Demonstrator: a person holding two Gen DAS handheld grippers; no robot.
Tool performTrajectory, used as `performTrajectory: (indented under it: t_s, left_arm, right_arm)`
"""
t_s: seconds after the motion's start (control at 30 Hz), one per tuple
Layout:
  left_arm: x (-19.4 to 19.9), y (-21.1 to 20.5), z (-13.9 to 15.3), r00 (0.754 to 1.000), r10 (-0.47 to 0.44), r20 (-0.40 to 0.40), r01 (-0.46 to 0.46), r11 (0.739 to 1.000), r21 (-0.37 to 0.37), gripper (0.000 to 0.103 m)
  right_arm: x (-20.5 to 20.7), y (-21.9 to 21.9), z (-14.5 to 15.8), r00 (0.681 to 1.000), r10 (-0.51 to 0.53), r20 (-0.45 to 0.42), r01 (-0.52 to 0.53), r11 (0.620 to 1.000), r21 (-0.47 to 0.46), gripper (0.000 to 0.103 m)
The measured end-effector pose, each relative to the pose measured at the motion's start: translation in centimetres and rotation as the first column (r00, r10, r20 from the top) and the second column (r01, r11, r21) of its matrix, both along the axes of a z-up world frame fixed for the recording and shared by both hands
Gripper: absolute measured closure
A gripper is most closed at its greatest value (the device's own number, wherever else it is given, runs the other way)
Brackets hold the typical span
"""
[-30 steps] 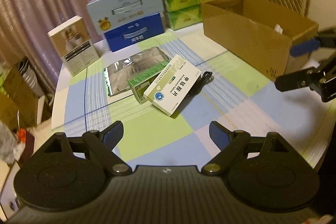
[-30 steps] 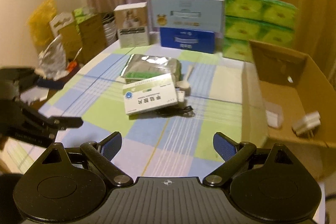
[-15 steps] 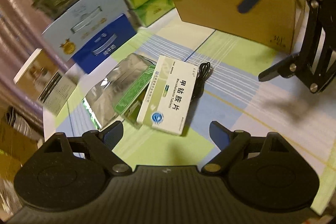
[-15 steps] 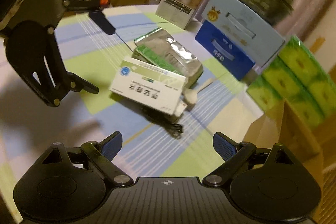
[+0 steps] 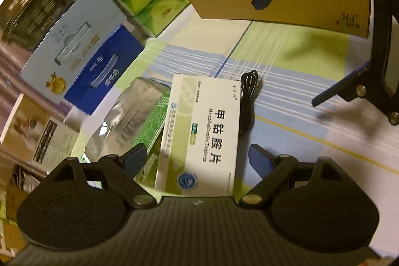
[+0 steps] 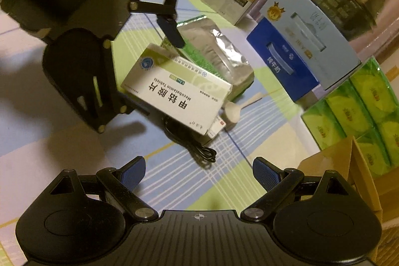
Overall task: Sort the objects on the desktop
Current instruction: 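Grasp the white medicine box with the left tool while the right grasps the black cable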
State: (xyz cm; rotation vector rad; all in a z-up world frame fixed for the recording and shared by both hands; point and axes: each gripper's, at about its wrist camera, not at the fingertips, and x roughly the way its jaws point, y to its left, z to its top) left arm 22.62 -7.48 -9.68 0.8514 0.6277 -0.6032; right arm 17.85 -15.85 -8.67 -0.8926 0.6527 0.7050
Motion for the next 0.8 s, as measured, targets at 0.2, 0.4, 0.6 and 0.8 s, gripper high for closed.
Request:
performTrajectory:
  t_s: [0.2, 0.4, 0.6, 0.8]
  left_arm:
    - [1.1, -0.6, -1.0, 0.999, -0.040, 0.014, 0.039, 0.999, 0.038, 0.027]
    - [1.1, -0.4, -1.0, 0.999, -0.048, -0.014, 0.048, 0.998, 0.048, 0.035]
    - [-0.7, 2.2, 1.4, 0.998, 0.037, -0.050, -0.038, 0.999, -0.021, 0.036]
    - [-2.4, 5.7, 2.8, 0.978, 0.154, -0.141, -0.169, 0.980, -0.101, 0.036]
  right_arm:
    - [0.3, 0.2, -0.9, 1.000, 0.015, 0.012, -0.015, 0.999, -0.034, 0.012]
    - [0.6, 0.6, -1.4, 1.000, 0.022, 0.009, -0.022, 0.999, -0.039, 0.013]
    - [1.2, 2.1, -1.6, 0.999, 0.051, 0.001, -0.051, 0.998, -0.048, 0.031]
    - [3.5, 3.6, -1.8, 0.992, 0.068, -0.102, -0.073, 0.996, -0.043, 0.046]
